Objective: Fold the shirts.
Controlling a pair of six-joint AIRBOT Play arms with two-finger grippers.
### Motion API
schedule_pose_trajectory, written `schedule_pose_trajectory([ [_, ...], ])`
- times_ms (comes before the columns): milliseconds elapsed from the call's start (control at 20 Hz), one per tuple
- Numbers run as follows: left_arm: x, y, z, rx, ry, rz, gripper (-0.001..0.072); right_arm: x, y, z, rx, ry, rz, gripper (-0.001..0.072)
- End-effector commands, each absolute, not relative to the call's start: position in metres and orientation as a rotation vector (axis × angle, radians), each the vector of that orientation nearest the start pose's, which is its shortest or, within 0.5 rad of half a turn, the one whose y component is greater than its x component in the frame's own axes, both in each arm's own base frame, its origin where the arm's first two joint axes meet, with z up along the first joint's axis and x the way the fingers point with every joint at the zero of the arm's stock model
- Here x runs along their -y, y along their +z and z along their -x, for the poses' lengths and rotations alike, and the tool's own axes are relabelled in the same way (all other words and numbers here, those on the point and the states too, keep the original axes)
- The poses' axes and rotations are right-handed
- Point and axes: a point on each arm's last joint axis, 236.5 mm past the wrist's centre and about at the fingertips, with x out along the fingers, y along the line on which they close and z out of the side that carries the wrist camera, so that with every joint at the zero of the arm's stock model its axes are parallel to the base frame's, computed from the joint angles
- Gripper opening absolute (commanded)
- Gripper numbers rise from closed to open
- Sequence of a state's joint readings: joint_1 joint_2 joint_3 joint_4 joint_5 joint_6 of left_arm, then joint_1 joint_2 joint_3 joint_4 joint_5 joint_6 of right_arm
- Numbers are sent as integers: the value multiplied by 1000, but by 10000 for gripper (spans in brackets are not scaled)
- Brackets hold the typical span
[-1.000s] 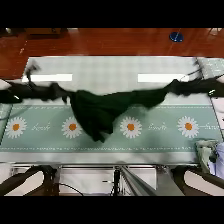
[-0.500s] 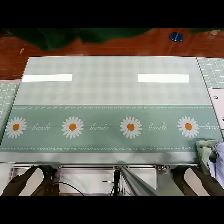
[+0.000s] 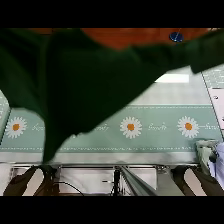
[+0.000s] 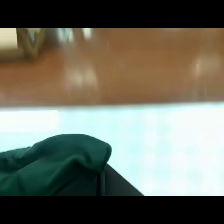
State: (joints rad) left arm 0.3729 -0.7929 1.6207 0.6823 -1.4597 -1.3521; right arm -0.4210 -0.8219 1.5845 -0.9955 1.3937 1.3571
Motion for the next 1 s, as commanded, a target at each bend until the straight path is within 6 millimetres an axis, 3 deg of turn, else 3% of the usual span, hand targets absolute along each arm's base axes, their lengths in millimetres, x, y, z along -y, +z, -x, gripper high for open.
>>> schedule_pose_trajectory([
  [0, 117, 313, -251, -688, -607, 346, 23, 3, 270, -274, -832, 121, -94, 22],
  [150, 141, 234, -255, -828, -646, 458, 24, 5, 214, -278, -972, 108, -51, 22],
  [400, 167, 88, -280, -1025, -550, 628, 24, 41, 111, -325, -1079, -16, -54, 22],
  [550, 169, 18, -277, -1167, -501, 636, 25, 50, 52, -347, -1176, -36, -76, 23],
  [800, 172, -57, -268, -1388, -471, 636, 25, 47, -35, -355, -1398, -39, -166, 23],
  [950, 173, -83, -263, -1469, -447, 661, 25, 44, -55, -357, -1435, -30, -190, 56],
])
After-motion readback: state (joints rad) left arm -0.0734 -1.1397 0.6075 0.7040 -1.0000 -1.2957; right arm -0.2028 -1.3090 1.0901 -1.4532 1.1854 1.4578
